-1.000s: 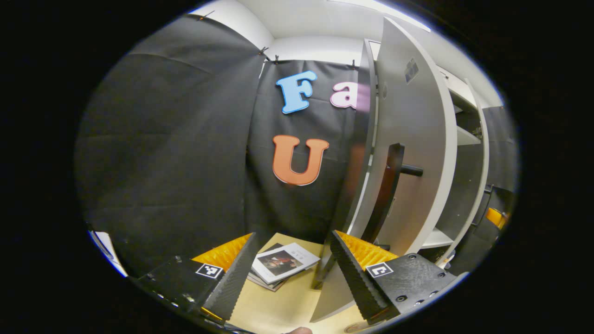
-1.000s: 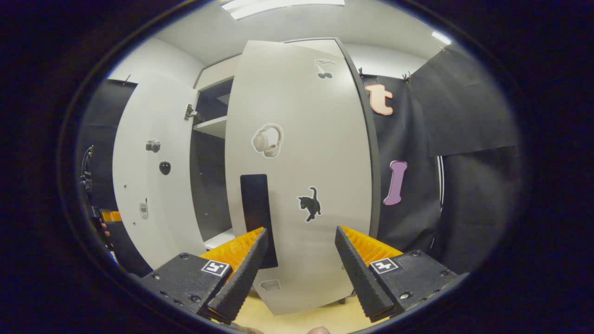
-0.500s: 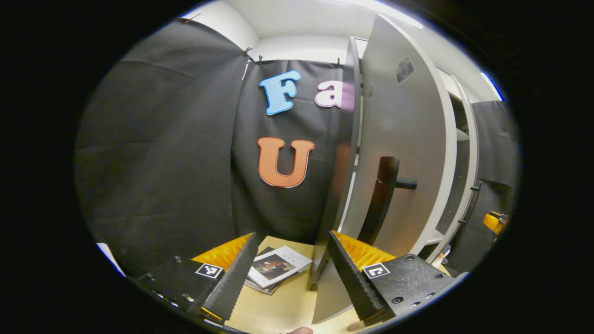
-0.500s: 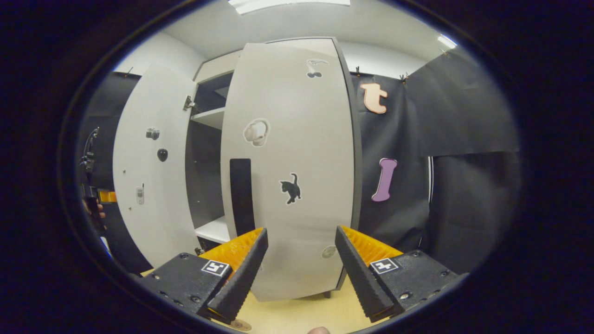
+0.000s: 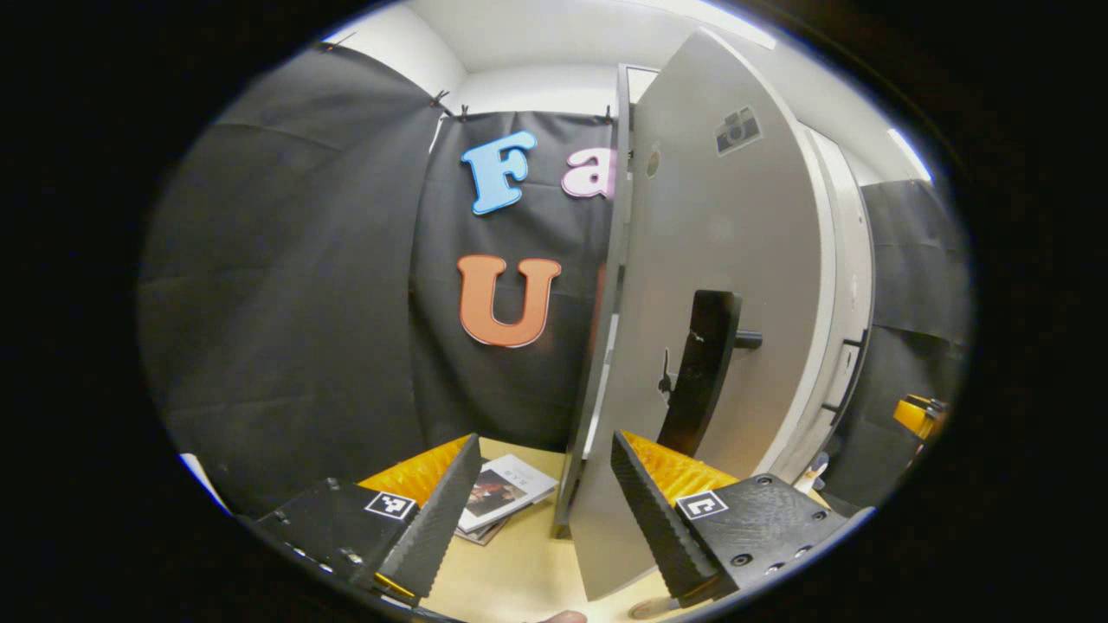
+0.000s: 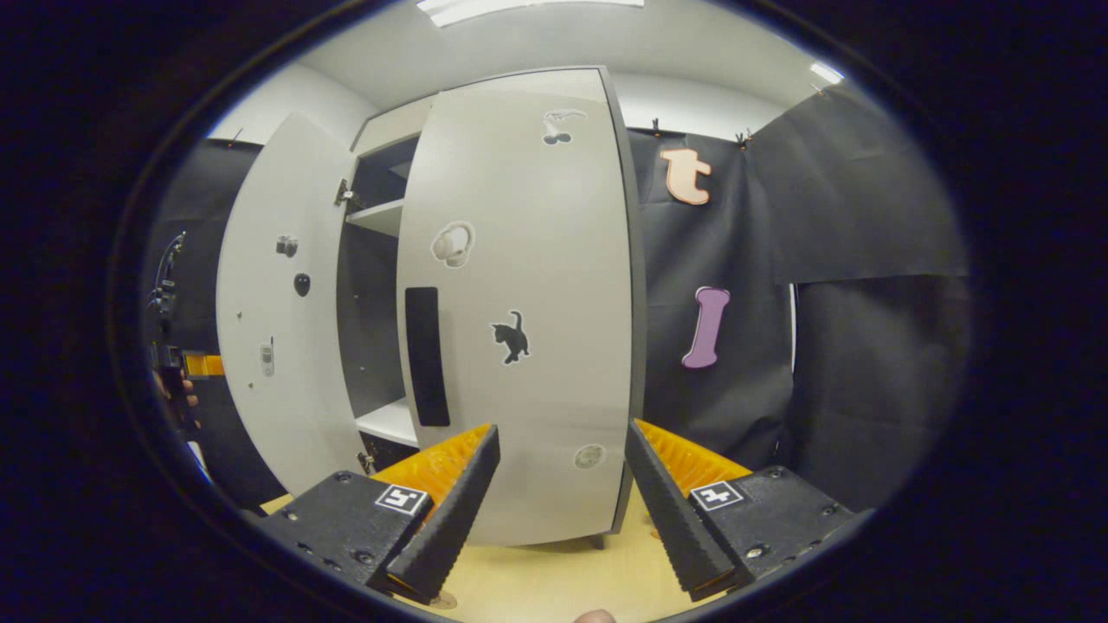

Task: Grasp the bottle in the cabinet with the left hand and place it on the coaster, then close the right door with the right hand and the left door with the left hand.

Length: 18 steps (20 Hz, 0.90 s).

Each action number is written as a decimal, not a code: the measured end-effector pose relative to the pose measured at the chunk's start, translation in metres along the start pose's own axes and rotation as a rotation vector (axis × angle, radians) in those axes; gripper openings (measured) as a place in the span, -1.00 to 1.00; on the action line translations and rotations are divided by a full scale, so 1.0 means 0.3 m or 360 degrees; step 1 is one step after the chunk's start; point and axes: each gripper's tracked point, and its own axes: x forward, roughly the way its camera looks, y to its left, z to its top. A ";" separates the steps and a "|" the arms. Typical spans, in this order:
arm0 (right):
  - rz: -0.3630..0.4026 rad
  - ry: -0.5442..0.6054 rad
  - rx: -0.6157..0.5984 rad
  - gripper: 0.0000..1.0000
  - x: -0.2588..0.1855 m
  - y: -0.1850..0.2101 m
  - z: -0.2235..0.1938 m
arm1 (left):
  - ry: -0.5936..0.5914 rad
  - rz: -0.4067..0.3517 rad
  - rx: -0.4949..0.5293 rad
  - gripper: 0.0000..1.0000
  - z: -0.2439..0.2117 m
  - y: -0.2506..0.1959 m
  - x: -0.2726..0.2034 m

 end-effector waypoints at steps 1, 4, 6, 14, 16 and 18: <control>-0.0003 -0.0004 0.0008 0.84 -0.008 -0.017 0.002 | 0.0002 -0.0012 0.0001 0.88 0.000 -0.024 0.000; -0.0022 -0.0018 0.0014 0.84 -0.035 -0.065 0.010 | 0.0013 -0.0074 -0.0014 0.96 -0.018 -0.109 0.009; -0.0056 -0.0014 -0.0002 0.91 -0.062 -0.109 0.006 | 0.0025 -0.0125 -0.0085 0.89 -0.040 -0.154 0.030; -0.0182 -0.0028 0.0026 0.84 -0.178 -0.279 0.011 | 0.0095 -0.0316 -0.0080 1.00 -0.066 -0.389 0.098; -0.0201 -0.0034 0.0036 0.91 -0.202 -0.299 0.019 | 0.0106 -0.0328 -0.0044 0.93 -0.067 -0.426 0.121; -0.0209 -0.0055 0.0037 0.84 -0.215 -0.312 0.038 | 0.0101 -0.0351 -0.0025 0.79 -0.059 -0.467 0.137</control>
